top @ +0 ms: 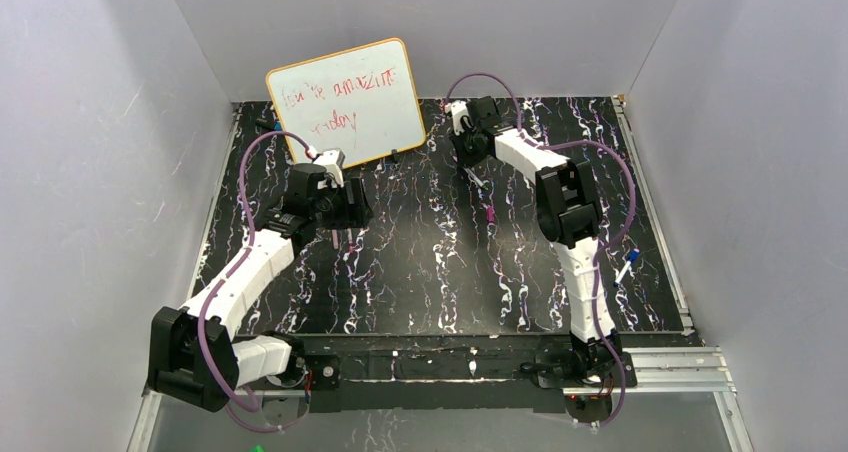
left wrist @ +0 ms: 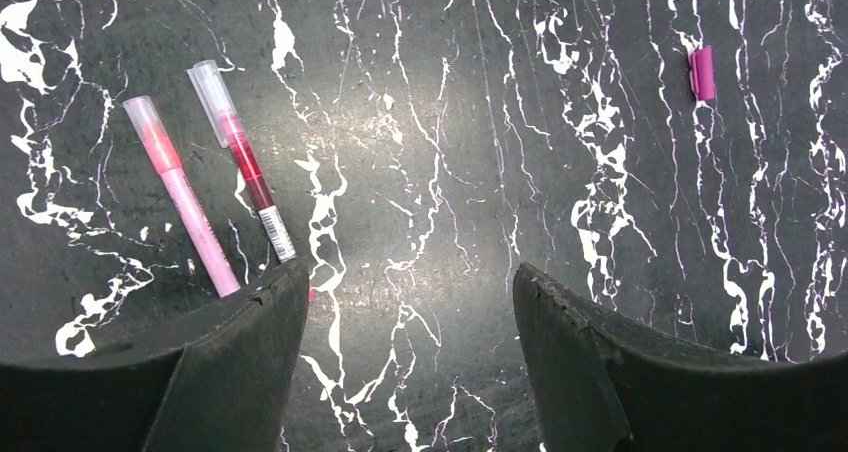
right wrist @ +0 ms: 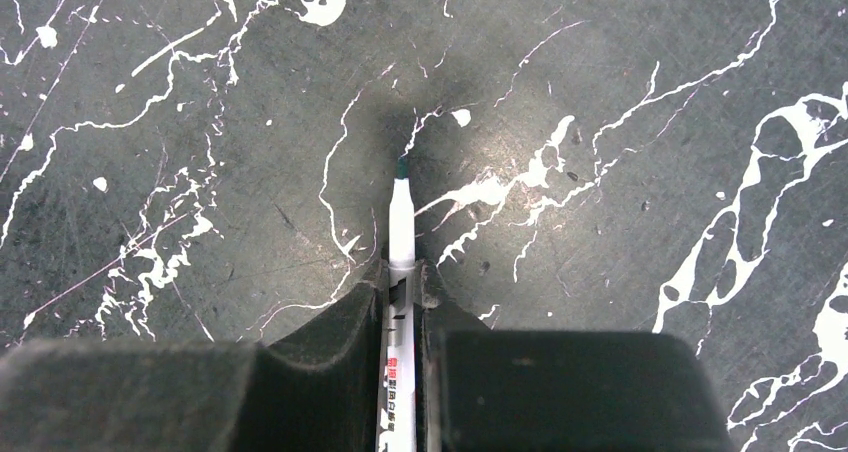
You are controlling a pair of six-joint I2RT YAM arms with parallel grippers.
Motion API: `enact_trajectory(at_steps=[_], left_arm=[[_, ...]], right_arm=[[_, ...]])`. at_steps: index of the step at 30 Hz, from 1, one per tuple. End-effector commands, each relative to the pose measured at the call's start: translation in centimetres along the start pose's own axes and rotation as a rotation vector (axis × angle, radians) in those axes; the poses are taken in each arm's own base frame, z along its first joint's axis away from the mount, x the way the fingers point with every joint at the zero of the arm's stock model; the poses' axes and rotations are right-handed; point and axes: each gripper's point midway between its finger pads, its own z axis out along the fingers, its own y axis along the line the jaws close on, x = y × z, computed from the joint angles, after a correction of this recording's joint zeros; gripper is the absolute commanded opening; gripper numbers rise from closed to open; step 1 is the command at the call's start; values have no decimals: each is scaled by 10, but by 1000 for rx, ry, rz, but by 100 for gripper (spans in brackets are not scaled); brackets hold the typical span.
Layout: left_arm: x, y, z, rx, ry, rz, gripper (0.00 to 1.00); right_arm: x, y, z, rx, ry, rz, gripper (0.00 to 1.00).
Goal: Insert the pens into the pen caps
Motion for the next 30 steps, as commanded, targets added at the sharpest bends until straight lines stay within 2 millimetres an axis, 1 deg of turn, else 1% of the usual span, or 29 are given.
enact_trajectory(at_steps=[1,4,7,12,14,15,17,20,21,22,23,26,29,30], left_arm=[[2,-8,-3,60,-7,16,72],[3,-17,-2,109,-4,17,72],[1,-27,-3,166,-10,14,72],[-8,-45,-11,268,-65,20,72],[-14,-55,-18,321,-102,34,72],[-21,-60,-22,350,-137,43,73],[-27,-69,-28,400,-181,52,73],[-43,-87,-43,499,-276,58,73],[-44,-91,-48,523,-300,54,73],[-50,-97,-55,561,-348,50,73],[-61,-105,-67,611,-421,36,73],[-69,-109,-80,656,-531,-4,73],[-71,-107,-83,663,-589,-30,73],[-72,-108,-84,673,-603,-36,73]], right_arm=[[-18,9,-21,-45,-47,34,5],[-43,14,-42,-69,-117,39,5],[-62,23,-62,-102,-171,45,5],[-83,38,-95,-145,-254,53,5],[-88,49,-110,-161,-282,44,5],[-92,56,-118,-172,-299,36,5],[-100,73,-133,-195,-334,20,5],[-113,105,-159,-261,-407,-1,5],[-118,116,-169,-292,-438,4,5],[-124,126,-181,-331,-475,18,6],[-128,136,-192,-377,-509,29,6],[-143,163,-230,-496,-633,62,7],[-155,181,-270,-594,-750,99,7],[-155,184,-279,-616,-767,102,7]])
